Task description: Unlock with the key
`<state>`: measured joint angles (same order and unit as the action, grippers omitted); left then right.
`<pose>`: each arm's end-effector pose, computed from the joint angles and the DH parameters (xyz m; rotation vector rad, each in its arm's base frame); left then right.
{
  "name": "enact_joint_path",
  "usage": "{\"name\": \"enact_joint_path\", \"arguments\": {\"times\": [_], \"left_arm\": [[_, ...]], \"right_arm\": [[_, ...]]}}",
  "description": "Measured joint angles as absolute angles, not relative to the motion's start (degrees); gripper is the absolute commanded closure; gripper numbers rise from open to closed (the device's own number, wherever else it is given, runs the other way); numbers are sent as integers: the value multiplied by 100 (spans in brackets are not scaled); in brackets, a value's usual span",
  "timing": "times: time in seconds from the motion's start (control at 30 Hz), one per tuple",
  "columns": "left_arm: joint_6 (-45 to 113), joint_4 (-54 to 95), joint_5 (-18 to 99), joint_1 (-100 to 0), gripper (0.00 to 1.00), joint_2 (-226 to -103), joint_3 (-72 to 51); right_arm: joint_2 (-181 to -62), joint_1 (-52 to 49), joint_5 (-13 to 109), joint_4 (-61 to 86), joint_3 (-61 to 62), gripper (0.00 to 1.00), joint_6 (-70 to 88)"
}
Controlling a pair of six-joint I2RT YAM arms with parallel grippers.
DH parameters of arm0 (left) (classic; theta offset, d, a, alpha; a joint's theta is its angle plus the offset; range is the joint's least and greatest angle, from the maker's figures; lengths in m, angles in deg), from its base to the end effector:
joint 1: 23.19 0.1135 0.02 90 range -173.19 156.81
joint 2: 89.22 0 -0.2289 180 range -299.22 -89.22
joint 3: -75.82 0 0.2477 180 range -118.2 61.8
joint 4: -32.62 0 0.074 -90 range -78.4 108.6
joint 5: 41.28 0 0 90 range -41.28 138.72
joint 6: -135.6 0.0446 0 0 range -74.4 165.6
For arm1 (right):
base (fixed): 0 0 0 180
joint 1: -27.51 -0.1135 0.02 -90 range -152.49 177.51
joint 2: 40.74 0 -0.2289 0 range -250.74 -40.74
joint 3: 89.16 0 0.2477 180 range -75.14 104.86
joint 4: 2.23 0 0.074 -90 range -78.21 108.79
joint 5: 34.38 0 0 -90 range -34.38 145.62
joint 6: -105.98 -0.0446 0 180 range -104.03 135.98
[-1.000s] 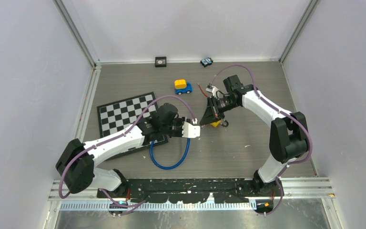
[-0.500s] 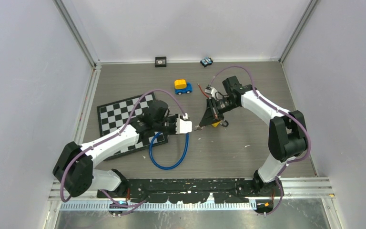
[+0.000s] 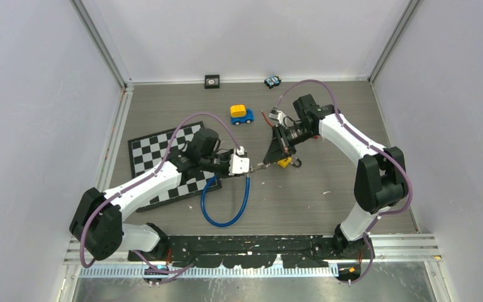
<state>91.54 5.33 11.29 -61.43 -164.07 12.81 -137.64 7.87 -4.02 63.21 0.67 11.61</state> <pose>0.2090 -0.1992 0.2146 1.6892 1.3561 -0.6546 0.2906 0.1446 0.2182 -0.5834 2.5944 1.5698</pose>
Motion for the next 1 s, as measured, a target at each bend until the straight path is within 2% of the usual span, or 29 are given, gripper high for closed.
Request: {"name": "enact_joint_path", "arguments": {"times": [1.0], "left_arm": [[9090, 465, 1199, -6132, 100, -16383, 1167]], "right_arm": [[-13825, 559, -345, 6257, 17, 100, 1030]]}}
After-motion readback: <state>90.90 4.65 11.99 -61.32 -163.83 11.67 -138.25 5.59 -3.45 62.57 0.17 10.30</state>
